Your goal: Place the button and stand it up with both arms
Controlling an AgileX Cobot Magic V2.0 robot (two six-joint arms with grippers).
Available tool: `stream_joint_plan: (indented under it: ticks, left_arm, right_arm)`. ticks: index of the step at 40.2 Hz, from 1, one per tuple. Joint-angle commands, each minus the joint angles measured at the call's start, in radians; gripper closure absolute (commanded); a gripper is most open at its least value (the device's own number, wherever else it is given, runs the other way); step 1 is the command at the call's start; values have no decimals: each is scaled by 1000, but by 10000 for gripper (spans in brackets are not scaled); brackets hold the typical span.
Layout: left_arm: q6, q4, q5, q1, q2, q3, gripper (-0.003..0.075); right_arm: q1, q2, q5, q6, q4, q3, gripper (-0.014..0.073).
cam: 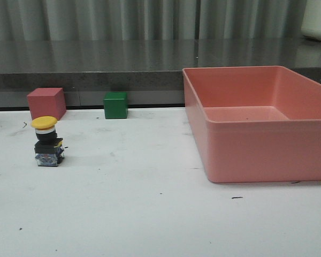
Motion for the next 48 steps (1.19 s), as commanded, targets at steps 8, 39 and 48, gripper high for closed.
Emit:
stream_joint_plan:
  ticks: [8,39,48]
  left_arm:
    - [-9,-6,-86,0,-24,14,740]
    - [-9,-6,-84,0,-24,14,740]
    - [-9,-6,-84,0,-24,14,740]
  right_arm:
    - [-5,13,-87,-7,-16,-25,662]
    - [-109,12,-621,-8,-32,428,662]
    - [-109,-13,-534,-8,-8,428,662]
